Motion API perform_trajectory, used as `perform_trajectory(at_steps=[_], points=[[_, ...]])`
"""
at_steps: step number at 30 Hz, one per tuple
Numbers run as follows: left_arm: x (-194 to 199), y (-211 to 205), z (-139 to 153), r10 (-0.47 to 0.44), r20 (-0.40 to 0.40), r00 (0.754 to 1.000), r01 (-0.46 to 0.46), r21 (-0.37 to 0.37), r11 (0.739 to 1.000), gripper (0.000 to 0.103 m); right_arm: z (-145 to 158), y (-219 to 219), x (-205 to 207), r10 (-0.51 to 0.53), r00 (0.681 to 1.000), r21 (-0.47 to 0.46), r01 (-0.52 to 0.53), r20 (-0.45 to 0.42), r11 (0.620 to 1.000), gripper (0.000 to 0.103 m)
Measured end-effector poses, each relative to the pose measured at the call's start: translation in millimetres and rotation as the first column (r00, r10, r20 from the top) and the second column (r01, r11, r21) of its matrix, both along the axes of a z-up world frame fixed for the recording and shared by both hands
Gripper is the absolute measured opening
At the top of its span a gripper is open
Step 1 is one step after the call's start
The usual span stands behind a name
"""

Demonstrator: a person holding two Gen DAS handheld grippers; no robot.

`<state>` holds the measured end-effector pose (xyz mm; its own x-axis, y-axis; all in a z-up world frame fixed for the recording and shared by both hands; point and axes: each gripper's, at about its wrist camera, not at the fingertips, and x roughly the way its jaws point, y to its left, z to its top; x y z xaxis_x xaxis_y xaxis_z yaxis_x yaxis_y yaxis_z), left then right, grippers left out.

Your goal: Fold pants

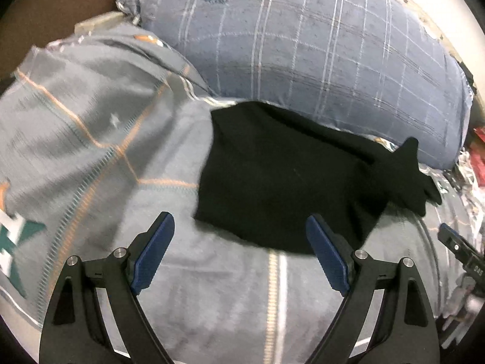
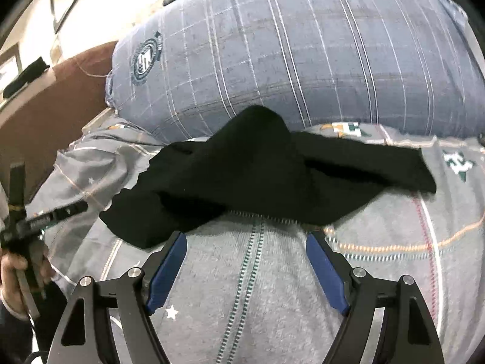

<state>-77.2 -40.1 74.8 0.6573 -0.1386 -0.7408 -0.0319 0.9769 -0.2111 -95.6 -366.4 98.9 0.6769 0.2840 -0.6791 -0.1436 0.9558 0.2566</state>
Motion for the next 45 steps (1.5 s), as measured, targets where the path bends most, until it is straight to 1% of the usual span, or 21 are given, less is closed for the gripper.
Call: perform_trajectory(at_steps=[2,4,6,11,14,16,18,20,23,28,30,34,35,36,37,38,39,40,41,43,45], points=[[-3.8,-2.2,-5.5,-0.005,-0.011,1.0,0.004,-0.055,0.998,0.089,-4.2,-6.7,11.7,-0.008,0.999,0.02,0.009,-0.042,1.0,0.079],[-3.2,-7.8,-12.8,-0.002,-0.033,0.999,0.001,-0.052,0.999,0.089,-8.6,-7.4,13.6,-0.011,0.998,0.046,0.013,-0.062,0.999,0.079],[-0.8,-14.6,-25.7,0.006,-0.059,0.998,-0.007,-0.019,1.0,0.089,-11.4,-8.5,14.9,-0.009,0.998,0.06,0.013,-0.068,0.998,0.079],[1.8,-18.0,-42.7,0.026,-0.09,0.996,-0.031,-0.059,0.998,0.089,-20.8,-8.1,20.9,0.01,0.996,0.075,-0.004,-0.086,0.997,0.079],[8.8,-16.1,-46.8,0.029,-0.109,0.994,-0.04,-0.096,0.995,0.089,-26.9,-13.9,25.6,0.001,0.995,0.107,0.01,-0.097,0.994,0.079],[14.5,-15.4,-51.7,0.033,-0.127,0.991,-0.049,-0.124,0.991,0.089,-31.3,-21.4,28.3,-0.013,0.995,0.151,0.028,-0.1,0.988,0.079],[18.0,-16.7,-51.4,0.054,-0.116,0.992,-0.069,-0.131,0.989,0.089,-36.5,-29.5,31.7,-0.03,0.993,0.197,0.052,-0.11,0.979,0.08],[22.3,-18.7,-50.3,0.042,-0.118,0.992,-0.059,-0.148,0.987,0.089,-40.1,-34.2,35.5,-0.036,0.992,0.222,0.062,-0.118,0.973,0.08],[30.7,-26.6,-49.9,0.044,-0.11,0.993,-0.058,-0.127,0.99,0.089,-43.5,-40.0,44.6,-0.051,0.991,0.276,0.083,-0.121,0.958,0.08],[43.5,-38.3,-51.0,0.037,-0.104,0.994,-0.046,-0.093,0.995,0.089,-48.7,-42.3,62.4,-0.059,0.99,0.383,0.103,-0.125,0.918,0.08],[49.2,-38.5,-51.3,0.04,-0.104,0.994,-0.05,-0.101,0.994,0.089,-50.0,-41.9,68.9,-0.072,0.991,0.42,0.115,-0.117,0.9,0.08],[58.2,-33.9,-50.0,0.038,-0.109,0.993,-0.054,-0.15,0.987,0.089,-50.3,-39.7,79.4,-0.093,0.991,0.465,0.129,-0.099,0.876,0.079],[59.0,-33.8,-49.2,0.037,-0.104,0.994,-0.053,-0.156,0.986,0.087,-51.1,-40.5,80.5,-0.107,0.99,0.483,0.137,-0.09,0.865,0.065],[60.6,-33.2,-48.9,0.04,-0.096,0.995,-0.055,-0.156,0.986,0.075,-52.4,-42.3,82.0,-0.121,0.989,0.506,0.147,-0.084,0.85,0.033],[61.4,-32.5,-49.3,0.045,-0.094,0.995,-0.059,-0.144,0.988,0.06,-53.2,-43.4,83.9,-0.124,0.989,0.517,0.15,-0.086,0.842,0.021],[62.4,-31.8,-50.0,0.047,-0.098,0.994,-0.059,-0.126,0.99,0.055,-53.1,-44.2,83.9,-0.134,0.987,0.511,0.16,-0.087,0.844,0.016],[61.8,-30.7,-49.9,0.041,-0.095,0.995,-0.053,-0.123,0.991,0.047,-50.7,-44.6,82.1,-0.142,0.987,0.499,0.161,-0.076,0.852,0.013],[60.6,-28.7,-48.6,0.033,-0.087,0.996,-0.045,-0.132,0.99,0.036,-45.4,-44.3,77.8,-0.142,0.989,0.478,0.149,-0.05,0.866,0.011],[58.7,-26.4,-46.2,0.026,-0.079,0.997,-0.037,-0.143,0.989,0.031,-39.5,-43.9,73.7,-0.138,0.99,0.455,0.134,-0.024,0.88,0.009],[55.6,-25.2,-40.6,0.019,-0.068,0.998,-0.029,-0.147,0.989,0.024,-24.1,-46.1,62.4,-0.131,0.991,0.392,0.109,0.028,0.913,0.008],[51.2,-25.9,-33.8,0.01,-0.049,0.999,-0.018,-0.147,0.989,0.023,-6.9,-54.2,47.9,-0.129,0.99,0.339,0.1,0.064,0.936,0.007]])
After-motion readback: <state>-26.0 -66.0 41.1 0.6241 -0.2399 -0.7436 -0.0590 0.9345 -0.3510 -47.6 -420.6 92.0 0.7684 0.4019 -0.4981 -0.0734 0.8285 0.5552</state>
